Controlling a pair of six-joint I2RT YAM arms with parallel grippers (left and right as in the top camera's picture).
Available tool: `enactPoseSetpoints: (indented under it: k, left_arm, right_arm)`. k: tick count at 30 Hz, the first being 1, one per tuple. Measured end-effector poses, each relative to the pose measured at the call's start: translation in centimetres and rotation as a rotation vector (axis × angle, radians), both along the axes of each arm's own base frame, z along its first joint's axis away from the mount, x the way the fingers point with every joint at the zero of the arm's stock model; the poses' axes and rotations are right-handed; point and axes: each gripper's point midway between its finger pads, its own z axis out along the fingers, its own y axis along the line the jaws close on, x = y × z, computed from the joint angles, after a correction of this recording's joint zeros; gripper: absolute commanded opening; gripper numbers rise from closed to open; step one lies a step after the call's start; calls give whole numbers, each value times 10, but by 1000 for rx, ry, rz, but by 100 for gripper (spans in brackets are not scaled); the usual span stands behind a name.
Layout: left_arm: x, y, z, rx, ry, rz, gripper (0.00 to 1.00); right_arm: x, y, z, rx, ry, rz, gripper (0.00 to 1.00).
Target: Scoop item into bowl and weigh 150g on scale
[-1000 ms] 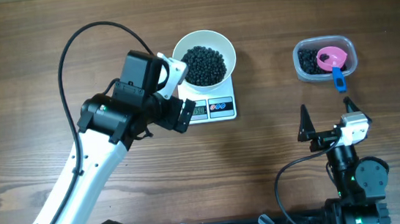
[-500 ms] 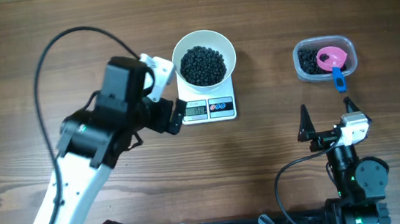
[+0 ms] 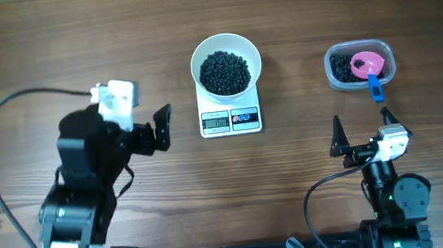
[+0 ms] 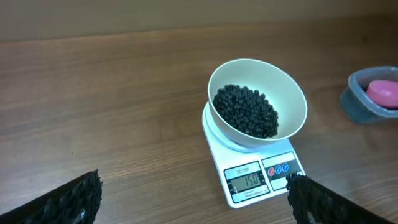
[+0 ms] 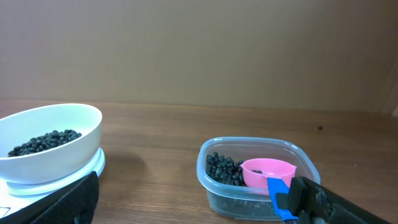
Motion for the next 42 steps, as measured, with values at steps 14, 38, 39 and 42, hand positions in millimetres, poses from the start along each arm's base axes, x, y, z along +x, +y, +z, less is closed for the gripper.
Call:
enactPoseSetpoints:
  k: [14, 38, 39, 42]
  left_arm:
    - [-30, 17, -19, -194, -175, 103, 100]
    - [-55, 40, -48, -334, -365, 209, 100]
    - [-56, 40, -48, -339, -374, 208, 100]
    - [-55, 41, -50, -348, -404, 206, 100]
  right_arm:
    - [0, 0, 0, 0, 0, 0, 100]
    - [0, 0, 0, 0, 0, 0, 100]
    - [0, 0, 0, 0, 0, 0, 100]
    - [0, 0, 0, 0, 0, 0, 100]
